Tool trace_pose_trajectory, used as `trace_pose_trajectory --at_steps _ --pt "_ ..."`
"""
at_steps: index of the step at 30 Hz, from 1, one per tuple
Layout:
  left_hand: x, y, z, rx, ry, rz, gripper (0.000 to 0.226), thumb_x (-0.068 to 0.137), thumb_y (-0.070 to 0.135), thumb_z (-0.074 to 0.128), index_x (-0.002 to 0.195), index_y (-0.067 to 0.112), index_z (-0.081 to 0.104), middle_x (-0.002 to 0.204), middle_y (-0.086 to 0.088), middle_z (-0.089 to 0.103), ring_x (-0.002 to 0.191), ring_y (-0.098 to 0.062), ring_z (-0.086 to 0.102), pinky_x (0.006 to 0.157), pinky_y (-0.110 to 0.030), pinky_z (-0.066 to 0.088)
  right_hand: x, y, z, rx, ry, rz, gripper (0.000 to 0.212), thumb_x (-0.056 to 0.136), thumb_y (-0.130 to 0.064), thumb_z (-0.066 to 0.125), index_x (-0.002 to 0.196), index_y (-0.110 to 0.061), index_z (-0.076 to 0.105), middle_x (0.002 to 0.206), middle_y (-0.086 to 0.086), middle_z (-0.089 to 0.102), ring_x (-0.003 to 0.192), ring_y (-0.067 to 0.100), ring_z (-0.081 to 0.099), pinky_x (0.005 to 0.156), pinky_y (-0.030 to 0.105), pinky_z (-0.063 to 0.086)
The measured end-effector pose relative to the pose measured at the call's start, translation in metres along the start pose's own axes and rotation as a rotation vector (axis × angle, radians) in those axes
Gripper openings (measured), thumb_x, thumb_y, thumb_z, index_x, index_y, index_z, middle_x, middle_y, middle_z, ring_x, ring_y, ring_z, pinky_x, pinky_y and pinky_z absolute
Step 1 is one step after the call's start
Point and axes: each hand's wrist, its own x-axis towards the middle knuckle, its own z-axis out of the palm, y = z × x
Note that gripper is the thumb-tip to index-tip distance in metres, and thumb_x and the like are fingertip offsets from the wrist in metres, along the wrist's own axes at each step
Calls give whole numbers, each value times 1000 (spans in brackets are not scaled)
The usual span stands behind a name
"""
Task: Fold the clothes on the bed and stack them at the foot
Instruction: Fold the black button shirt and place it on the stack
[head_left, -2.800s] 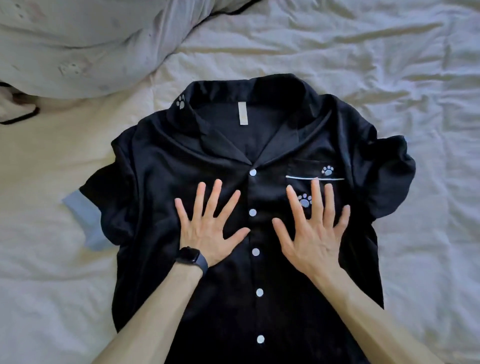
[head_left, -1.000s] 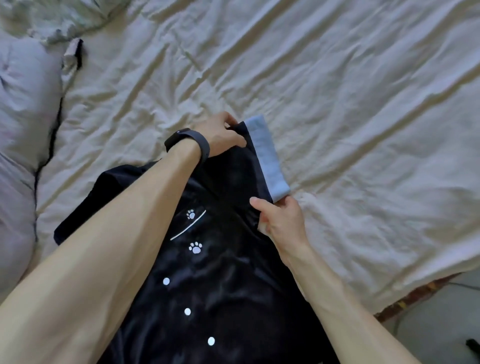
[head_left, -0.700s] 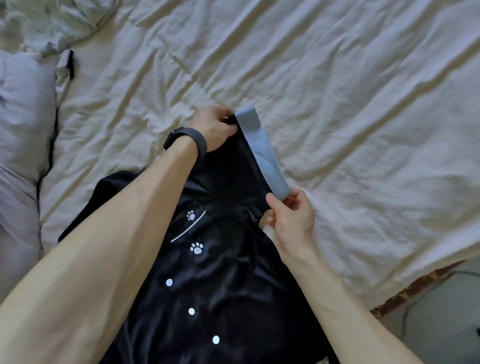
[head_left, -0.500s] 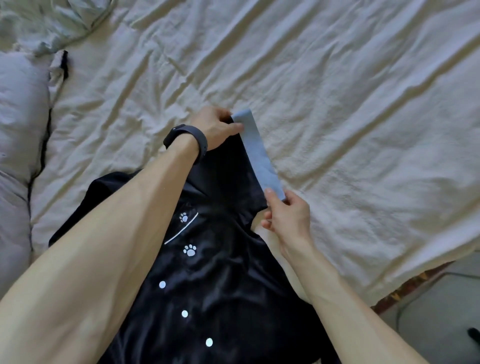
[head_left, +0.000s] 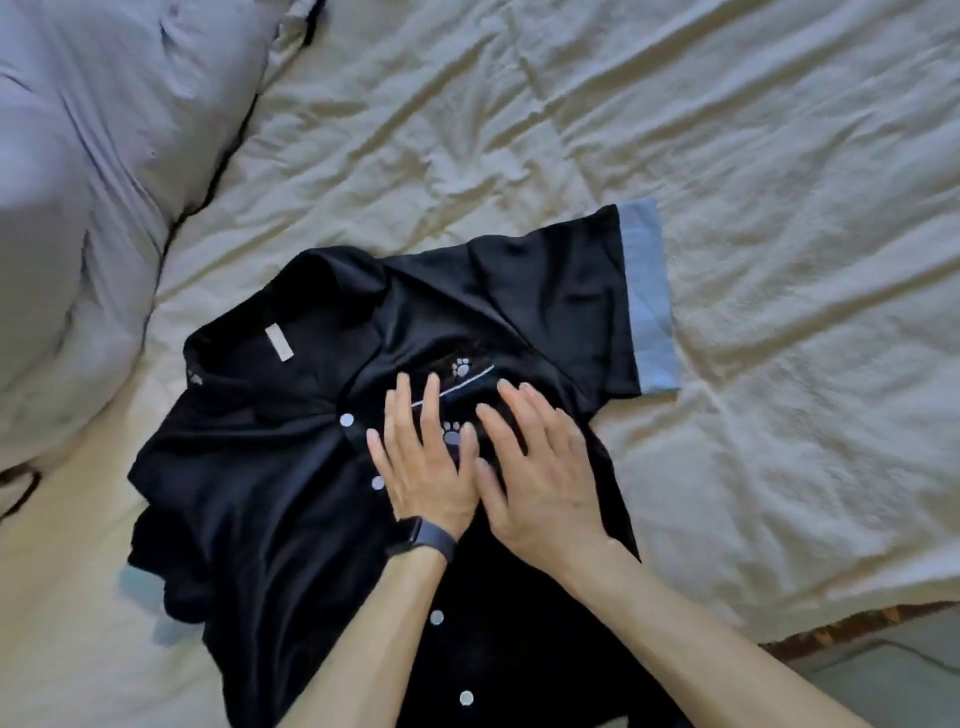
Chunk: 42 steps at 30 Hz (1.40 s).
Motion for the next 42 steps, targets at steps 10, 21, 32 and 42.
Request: trace_pose_trajectory --at_steps 10,21,32,42 --pt "-164 -203 0 248 -272 -92 78 90 72 33 158 43 7 169 3 -1 155 -31 -4 111 -76 8 -24 12 68 -550 -431 -235 74 93 -73 35 159 -42 27 172 2 3 158 34 -4 119 69 1" --pt "-144 -336 -79 -429 322 -720 75 85 45 73 148 18 42 154 -12 37 142 -33 35 109 -56 33 -74 -204 156 -360 -215 -204 52 93 -22 59 145 -20 55 162 10 37 153 32 25 118 63 24" --pt "-67 -448 -111 -990 65 -908 30 96 37 59 116 14 55 87 7 58 88 -24 63 71 -29 43 -89 -294 247 -392 -339 290 65 102 -49 39 160 -32 15 171 1 3 157 26 -1 116 67 17" --pt "-74 -501 -120 -965 162 -896 38 98 51 52 124 23 49 96 10 61 76 -5 64 64 -18 42 -69 -307 229 -532 -475 189 61 99 -47 52 154 -27 38 166 10 23 153 32 15 120 54 25"
